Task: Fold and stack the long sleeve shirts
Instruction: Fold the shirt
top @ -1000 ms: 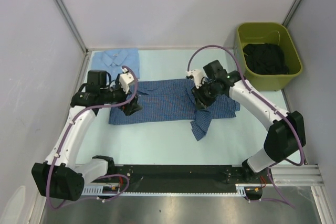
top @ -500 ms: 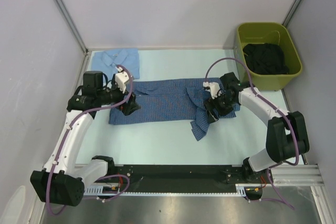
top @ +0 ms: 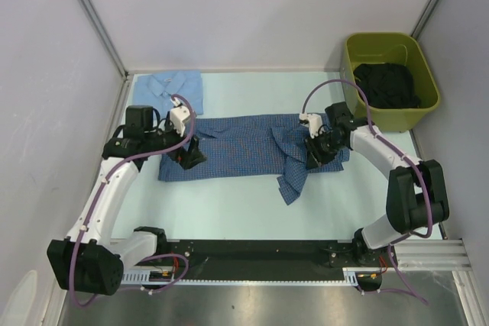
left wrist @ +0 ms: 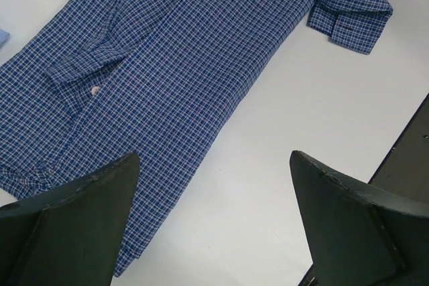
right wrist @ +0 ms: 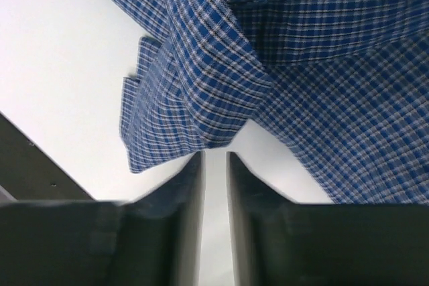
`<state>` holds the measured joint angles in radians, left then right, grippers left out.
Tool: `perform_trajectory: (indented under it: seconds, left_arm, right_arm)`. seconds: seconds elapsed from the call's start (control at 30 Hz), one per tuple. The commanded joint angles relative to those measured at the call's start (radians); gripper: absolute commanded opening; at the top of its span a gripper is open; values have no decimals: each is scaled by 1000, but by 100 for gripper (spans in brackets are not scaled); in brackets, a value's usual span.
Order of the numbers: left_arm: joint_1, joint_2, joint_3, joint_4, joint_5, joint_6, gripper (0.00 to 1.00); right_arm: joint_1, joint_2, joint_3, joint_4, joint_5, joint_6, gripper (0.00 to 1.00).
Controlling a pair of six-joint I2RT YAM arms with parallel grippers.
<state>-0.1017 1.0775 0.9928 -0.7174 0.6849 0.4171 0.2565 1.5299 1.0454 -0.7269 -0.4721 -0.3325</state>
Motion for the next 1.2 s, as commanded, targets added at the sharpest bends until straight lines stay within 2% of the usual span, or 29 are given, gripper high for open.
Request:
perform_trajectory:
  seconds: [0.0, 0.1, 0.23, 0.27, 0.3, 0.37, 0.4, 0.43, 0.57, 0.63, 0.7, 0.73, 0.8, 0.87, 0.9, 0.93, 0.97, 1.03, 1.07, 1.17]
  left_arm:
    - [7, 2, -9, 32, 36, -17, 99]
    - [7, 10, -10, 32, 39, -12, 99]
    - [7, 19, -3, 30, 44, -12, 99]
    - [7, 21, -2, 32, 42, -14, 99]
    - [7, 21, -2, 30, 42, -15, 99]
    - [7, 22, -2, 29, 44, -15, 99]
    - [7, 24, -2, 27, 47, -14, 100]
    - [7, 22, -5, 24, 45, -11, 100]
    - [7, 28, -5, 26, 44, -6, 99]
    - [7, 32, 0, 27, 42, -3, 100]
    - [7, 38, 3, 27, 38, 3, 99]
    - [8, 41, 6, 26, 33, 5, 100]
    - [10, 50, 7, 27, 30, 3, 99]
    - [23, 61, 1, 44, 42, -27, 99]
    - [36, 68, -3, 50, 74, -59, 99]
    - [69, 71, -16, 70, 97, -79, 99]
    - [89, 75, -20, 79, 120, -96, 99]
    - [152, 81, -31, 98, 189, -135, 100]
    - [166, 79, -36, 102, 199, -144, 99]
    - [174, 65, -52, 121, 225, -127, 99]
  right_arm:
    - [1, 7, 31, 20, -54, -8, 53]
    - [1, -7, 13, 35, -62, -19, 70]
    - [7, 27, 4, 81, -46, -7, 69]
    - [9, 41, 8, 90, -45, -2, 66]
    - [9, 59, 13, 99, -46, -2, 50]
    - [1, 90, 40, 81, -46, -14, 28]
    - [-5, 90, 53, 34, -57, -23, 8]
    - [-13, 63, 68, 5, -65, -42, 0]
    - [-13, -42, 137, -97, -79, -48, 0]
    - [48, -50, 203, -108, -59, -21, 0]
    - [108, -8, 258, -115, -28, 9, 0]
    - [177, 15, 302, -111, -20, 22, 0]
    - [242, 120, 341, -79, -20, 70, 0]
    - [329, 217, 442, -91, -33, 101, 14]
    - [349, 318, 494, -109, -68, 105, 43]
    - [383, 361, 592, -152, -89, 92, 51]
    - [391, 393, 631, -234, -103, 58, 56]
    - [374, 417, 644, -299, -106, 18, 60]
    - [356, 402, 630, -302, -115, -8, 63]
    - [248, 320, 542, -299, -169, -20, 65]
